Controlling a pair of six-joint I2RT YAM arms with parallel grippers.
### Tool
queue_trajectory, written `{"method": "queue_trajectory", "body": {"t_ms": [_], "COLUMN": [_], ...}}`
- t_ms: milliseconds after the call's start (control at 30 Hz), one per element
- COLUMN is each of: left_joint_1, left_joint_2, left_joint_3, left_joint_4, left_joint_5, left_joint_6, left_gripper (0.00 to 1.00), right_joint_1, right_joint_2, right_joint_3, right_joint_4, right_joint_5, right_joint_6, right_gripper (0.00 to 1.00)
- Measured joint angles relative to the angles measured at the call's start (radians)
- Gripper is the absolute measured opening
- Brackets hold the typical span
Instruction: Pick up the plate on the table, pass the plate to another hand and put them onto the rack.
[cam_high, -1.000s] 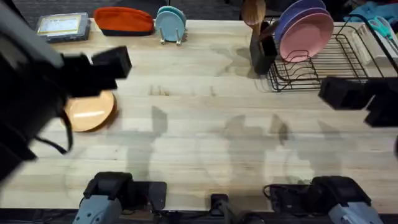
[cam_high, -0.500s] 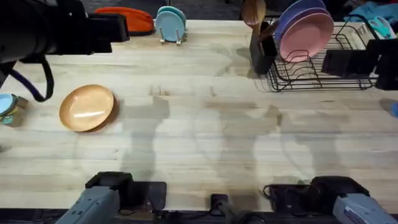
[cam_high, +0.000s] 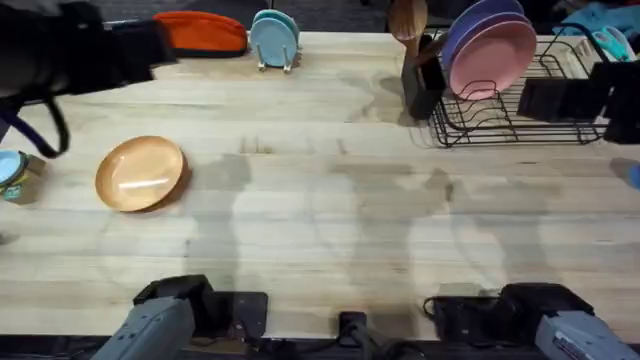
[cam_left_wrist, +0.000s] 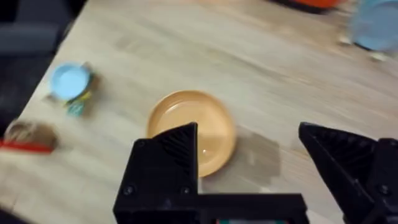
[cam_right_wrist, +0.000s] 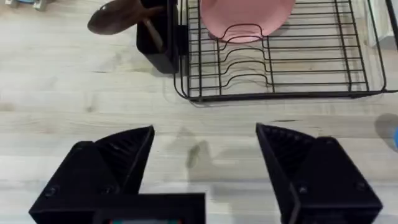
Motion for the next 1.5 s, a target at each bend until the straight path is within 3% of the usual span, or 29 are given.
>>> {"method": "queue_trajectory", "body": {"t_ms": [67,100,200,367,633,967,1500], "left_joint_1": [0.086,0.210,0.318,0.454,0.594,0.719,0.726], "left_joint_2": [0.024,0.063,0.105,0.177,0.239,0.377,0.646], "left_joint_3": [0.000,0.000,0.000,0.000,0.000,0.000,0.000], "left_joint_4": [-0.001,-0.001,-0.002,-0.018,-0.055,-0.043,-0.003], "left_joint_5": [0.000,0.000,0.000,0.000,0.022,0.091,0.121], "left_joint_6": [-0.007,-0.015,-0.037,-0.071,-0.084,-0.086,-0.086], "left_gripper": [0.992,0.993,0.993,0.993,0.993,0.993,0.994], "right_joint_1": [0.000,0.000,0.000,0.000,0.000,0.000,0.000], "right_joint_2": [0.000,0.003,0.015,0.047,0.055,0.055,0.055], "right_joint_3": [0.000,0.000,0.001,0.001,0.001,0.001,0.001], "right_joint_4": [0.000,0.000,-0.002,-0.003,0.003,0.023,0.030], "right_joint_5": [0.000,0.000,0.000,0.000,0.000,0.029,0.129], "right_joint_6": [0.000,0.000,0.000,0.000,0.000,-0.004,-0.005], "right_gripper": [0.996,0.996,0.996,0.996,0.996,0.996,0.996]}}
